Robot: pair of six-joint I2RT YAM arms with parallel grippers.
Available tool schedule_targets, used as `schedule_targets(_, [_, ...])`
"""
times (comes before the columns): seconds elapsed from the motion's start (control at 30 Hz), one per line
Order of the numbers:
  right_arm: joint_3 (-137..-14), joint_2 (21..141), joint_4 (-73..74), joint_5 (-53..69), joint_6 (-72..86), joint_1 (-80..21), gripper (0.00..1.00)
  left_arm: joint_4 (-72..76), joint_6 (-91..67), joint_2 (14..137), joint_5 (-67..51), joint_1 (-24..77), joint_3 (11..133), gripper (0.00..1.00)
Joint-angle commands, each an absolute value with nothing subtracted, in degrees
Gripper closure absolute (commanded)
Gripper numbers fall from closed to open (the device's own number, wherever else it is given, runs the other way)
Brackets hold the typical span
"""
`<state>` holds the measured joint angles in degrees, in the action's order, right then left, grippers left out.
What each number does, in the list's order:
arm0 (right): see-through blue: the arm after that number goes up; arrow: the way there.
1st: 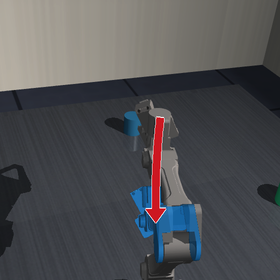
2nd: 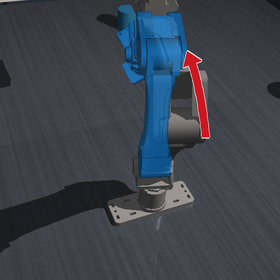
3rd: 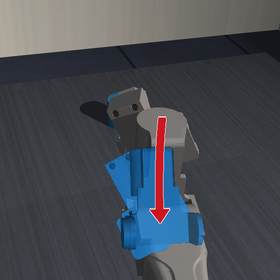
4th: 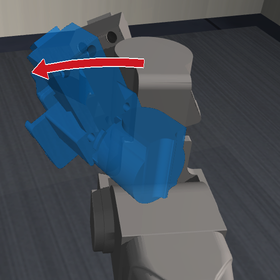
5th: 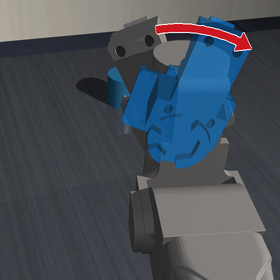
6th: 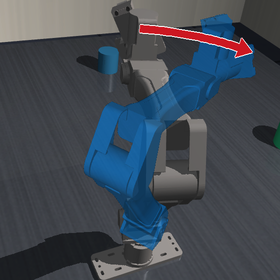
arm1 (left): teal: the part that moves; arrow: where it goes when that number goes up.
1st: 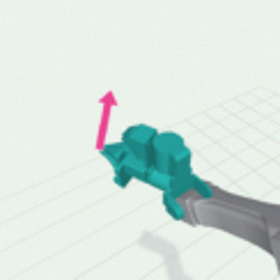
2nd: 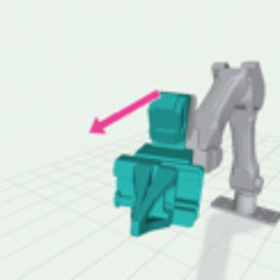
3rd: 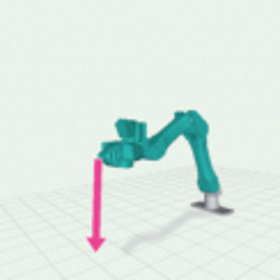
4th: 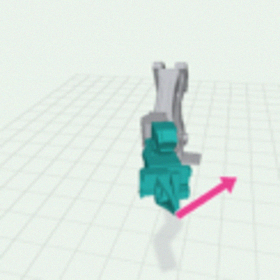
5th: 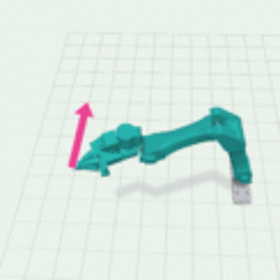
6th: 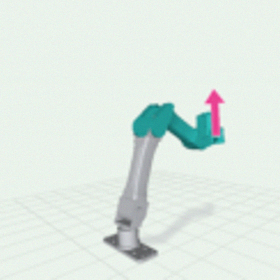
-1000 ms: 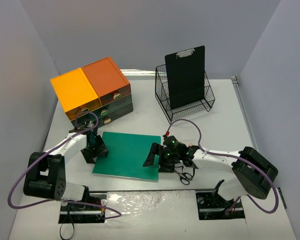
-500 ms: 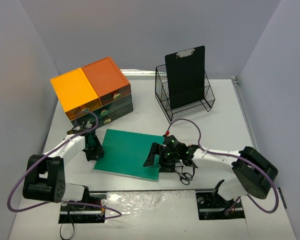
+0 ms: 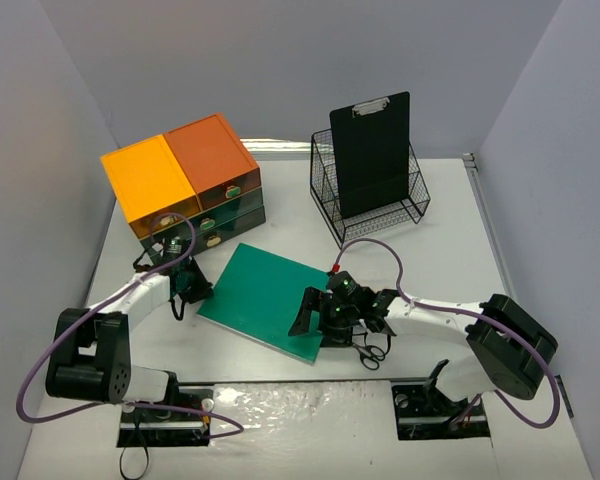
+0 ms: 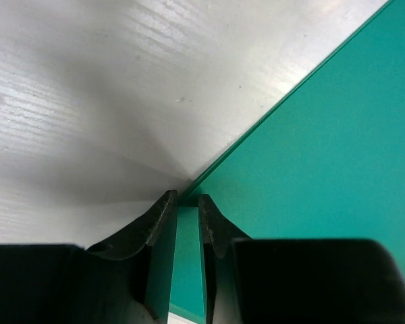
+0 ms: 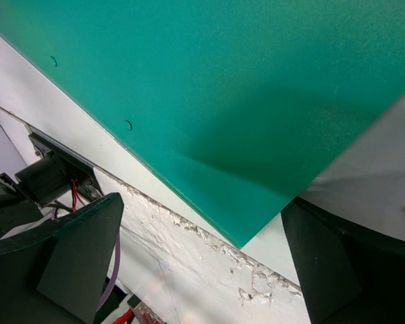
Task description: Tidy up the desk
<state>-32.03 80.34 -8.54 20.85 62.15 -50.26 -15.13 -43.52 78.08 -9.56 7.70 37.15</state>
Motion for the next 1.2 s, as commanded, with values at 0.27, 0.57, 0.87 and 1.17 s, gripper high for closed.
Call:
schedule_targets(0.27, [-33.38,82.88,-17.73,17.4,61.37,-51.68,0.0,-28.83,-48.32,68.33,-33.55,10.99,41.22,1.0])
schedule_targets(0.57, [-34.02,83.41,-17.31,16.87,60.99,-51.77,0.0,-32.87,-48.43,63.72,-33.67,10.99,40.78,1.0])
schedule_targets(0.87, [-36.4,85.76,-16.21,16.86,59.72,-51.77,0.0,-31.41,-49.4,63.32,-35.2,10.99,40.71,1.0])
schedule_targets(1.17, [-36.45,85.3,-15.66,16.84,59.62,-51.78,0.0,-33.08,-47.81,63.97,-31.86,10.99,40.88,1.0])
